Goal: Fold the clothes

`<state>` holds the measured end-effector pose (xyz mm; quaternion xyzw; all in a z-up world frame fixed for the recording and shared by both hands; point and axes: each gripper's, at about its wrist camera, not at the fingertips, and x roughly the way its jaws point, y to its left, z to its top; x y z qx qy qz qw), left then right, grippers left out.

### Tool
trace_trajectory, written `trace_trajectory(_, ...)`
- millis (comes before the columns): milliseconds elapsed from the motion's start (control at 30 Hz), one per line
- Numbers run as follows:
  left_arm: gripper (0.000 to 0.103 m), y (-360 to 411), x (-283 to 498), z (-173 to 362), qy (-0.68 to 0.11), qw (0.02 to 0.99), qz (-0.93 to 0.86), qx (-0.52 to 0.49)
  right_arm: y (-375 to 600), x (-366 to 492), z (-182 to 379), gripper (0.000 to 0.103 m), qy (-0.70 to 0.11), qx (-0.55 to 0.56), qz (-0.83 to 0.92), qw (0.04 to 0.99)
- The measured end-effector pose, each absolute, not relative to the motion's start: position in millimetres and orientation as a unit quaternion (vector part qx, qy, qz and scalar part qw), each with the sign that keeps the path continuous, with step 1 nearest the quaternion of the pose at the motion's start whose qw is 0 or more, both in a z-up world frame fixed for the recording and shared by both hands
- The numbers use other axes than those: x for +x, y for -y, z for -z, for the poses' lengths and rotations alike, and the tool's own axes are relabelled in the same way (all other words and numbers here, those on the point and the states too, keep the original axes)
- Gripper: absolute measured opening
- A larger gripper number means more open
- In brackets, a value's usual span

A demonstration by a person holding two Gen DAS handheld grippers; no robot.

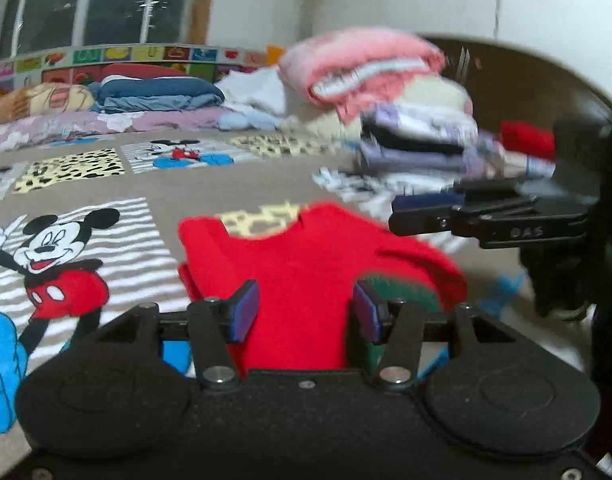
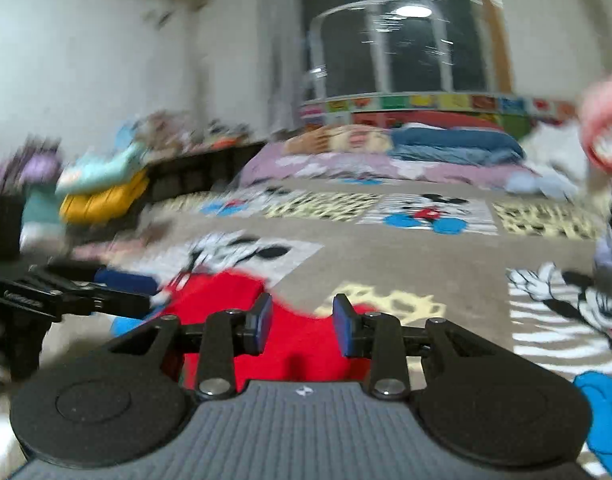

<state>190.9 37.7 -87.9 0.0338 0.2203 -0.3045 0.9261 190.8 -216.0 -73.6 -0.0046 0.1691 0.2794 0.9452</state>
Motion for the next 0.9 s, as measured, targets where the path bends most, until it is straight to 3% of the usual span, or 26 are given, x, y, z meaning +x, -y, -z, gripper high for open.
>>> trace_trajectory(167,0.058,-19.0,197.0,109.7,-0.235,0.923,0.288,0.101,188.8,172.7,96.3,0.035,-0.203,-0.074,-0.263,0.94)
trace_trajectory(367,0.061,-23.9,200.6,110.6,-0.25,0.921,0.285,0.091,194.2,180.0,117.9,0.041,-0.24,-0.046,-0.255,0.935)
trace_trajectory(500,0.061,-29.7,199.9,102.9,-0.255,0.921,0.283,0.076,186.0,176.3,110.4,0.042,-0.217,-0.068,-0.253,0.94)
trace_trajectory(733,0.059,-26.0,236.5,89.3,-0.187,0.939,0.28,0.064,193.9,202.4,90.5,0.046,-0.186,-0.061,-0.268,0.943)
trace_trajectory(900,0.062,-30.4,281.4,107.4,-0.231,0.929,0.286,0.035,194.4,235.1,88.4,0.051,-0.187,-0.053,-0.289,0.937)
